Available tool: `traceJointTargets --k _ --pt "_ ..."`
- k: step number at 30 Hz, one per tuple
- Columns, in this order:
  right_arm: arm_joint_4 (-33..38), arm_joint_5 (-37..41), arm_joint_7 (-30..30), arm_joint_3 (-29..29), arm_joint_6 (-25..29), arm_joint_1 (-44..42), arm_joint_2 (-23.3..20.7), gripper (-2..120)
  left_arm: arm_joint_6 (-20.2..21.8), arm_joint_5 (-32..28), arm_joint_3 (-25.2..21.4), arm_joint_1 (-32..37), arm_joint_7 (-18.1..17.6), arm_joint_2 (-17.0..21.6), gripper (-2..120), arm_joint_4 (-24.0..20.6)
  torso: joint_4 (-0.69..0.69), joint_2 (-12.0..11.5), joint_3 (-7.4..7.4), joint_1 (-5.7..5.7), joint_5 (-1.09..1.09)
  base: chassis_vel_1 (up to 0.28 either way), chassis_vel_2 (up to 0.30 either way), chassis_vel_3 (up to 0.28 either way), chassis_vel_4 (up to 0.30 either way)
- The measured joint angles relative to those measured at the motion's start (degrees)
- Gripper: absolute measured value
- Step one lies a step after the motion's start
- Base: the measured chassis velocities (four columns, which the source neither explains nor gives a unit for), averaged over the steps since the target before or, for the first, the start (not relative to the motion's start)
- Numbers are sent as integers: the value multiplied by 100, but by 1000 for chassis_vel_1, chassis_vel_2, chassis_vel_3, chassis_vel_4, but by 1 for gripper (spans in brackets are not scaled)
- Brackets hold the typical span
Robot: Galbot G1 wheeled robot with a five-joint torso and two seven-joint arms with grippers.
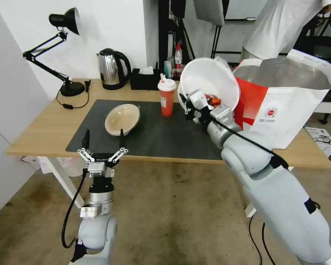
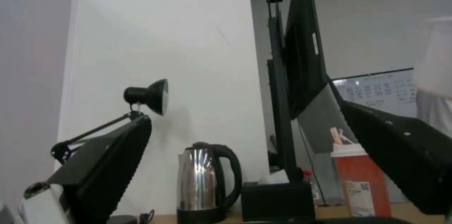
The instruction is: Pick up the trash from the table and place it into the takeout bag.
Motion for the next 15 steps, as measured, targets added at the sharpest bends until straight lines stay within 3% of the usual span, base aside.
traceJointTargets --k 15 --pt "226 303 -46 112 58 482 -143 0 -5 17 7 -19 0 -2 100 53 0 0 0 0 0 0 0 0 0"
